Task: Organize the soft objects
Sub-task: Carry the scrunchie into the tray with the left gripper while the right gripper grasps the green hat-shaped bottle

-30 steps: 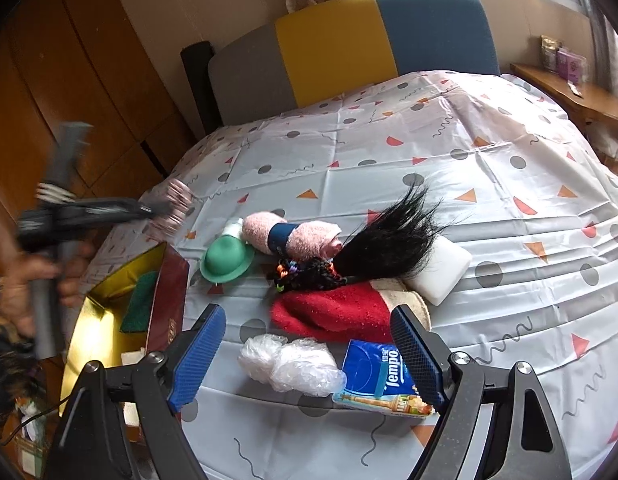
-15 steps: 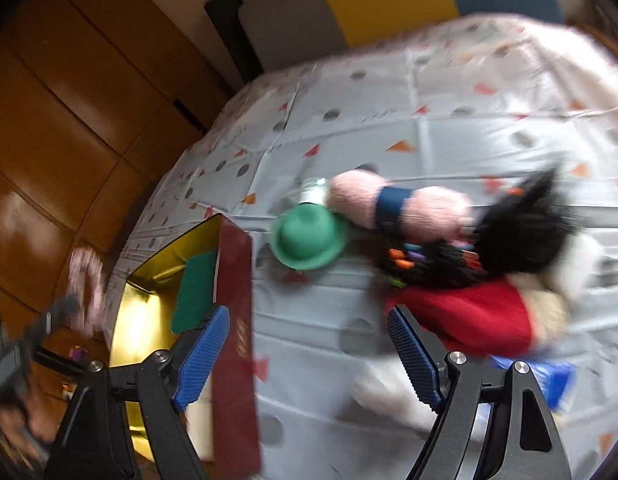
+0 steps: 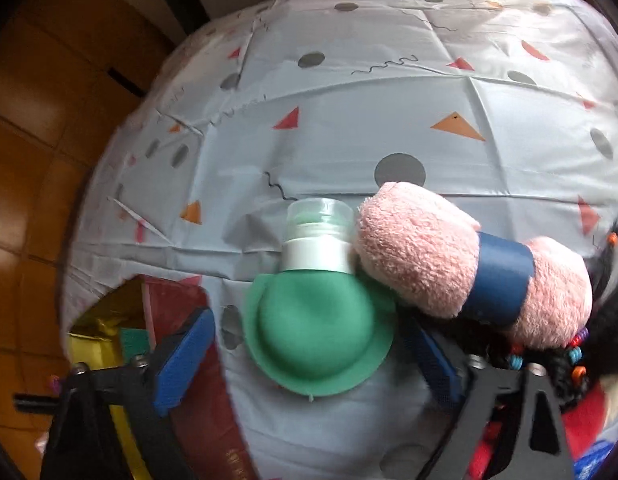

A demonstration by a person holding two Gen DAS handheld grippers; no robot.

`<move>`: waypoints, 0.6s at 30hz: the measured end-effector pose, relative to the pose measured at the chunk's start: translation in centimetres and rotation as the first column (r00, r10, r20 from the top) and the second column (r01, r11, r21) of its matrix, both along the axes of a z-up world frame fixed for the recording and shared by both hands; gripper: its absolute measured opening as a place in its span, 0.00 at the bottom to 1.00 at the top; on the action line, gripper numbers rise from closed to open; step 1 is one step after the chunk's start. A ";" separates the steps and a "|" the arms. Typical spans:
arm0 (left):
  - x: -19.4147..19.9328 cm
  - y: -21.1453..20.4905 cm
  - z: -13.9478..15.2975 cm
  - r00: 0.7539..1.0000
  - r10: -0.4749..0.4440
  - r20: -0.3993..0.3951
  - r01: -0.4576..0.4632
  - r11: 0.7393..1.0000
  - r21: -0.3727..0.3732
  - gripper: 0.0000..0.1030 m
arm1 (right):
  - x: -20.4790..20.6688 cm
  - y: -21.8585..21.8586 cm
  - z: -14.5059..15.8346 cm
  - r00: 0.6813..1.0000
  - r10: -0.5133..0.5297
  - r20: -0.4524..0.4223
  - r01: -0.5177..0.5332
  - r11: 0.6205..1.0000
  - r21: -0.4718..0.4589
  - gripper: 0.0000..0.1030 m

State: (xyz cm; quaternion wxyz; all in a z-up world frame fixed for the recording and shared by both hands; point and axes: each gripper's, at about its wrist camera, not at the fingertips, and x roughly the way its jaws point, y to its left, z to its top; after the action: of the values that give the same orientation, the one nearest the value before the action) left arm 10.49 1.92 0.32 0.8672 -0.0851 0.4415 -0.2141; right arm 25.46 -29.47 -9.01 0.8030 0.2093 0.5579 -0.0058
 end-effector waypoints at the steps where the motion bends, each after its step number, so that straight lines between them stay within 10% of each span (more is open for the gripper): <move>1: -0.1 0.1 -0.2 1.000 0.002 -0.004 -0.002 1.000 -0.002 0.08 | 0.1 0.5 0.2 1.000 0.022 -0.005 -0.023 0.998 -0.059 0.68; 2: -0.1 0.2 -0.4 1.000 0.005 -0.008 -0.005 1.000 -0.003 0.08 | 0.1 0.7 0.3 0.999 0.042 -0.006 -0.043 0.998 -0.056 0.54; 18: -0.1 -0.9 -1.9 0.998 0.025 -0.052 -0.025 1.000 -0.008 0.08 | -14.2 1.2 5.5 0.959 0.247 0.142 -0.221 0.959 -0.176 0.53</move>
State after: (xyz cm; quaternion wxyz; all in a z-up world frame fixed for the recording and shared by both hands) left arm 10.43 1.02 -1.56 0.8577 -0.0998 0.4618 -0.2028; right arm 11.22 -28.32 -3.54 0.8548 0.0769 0.5094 0.0622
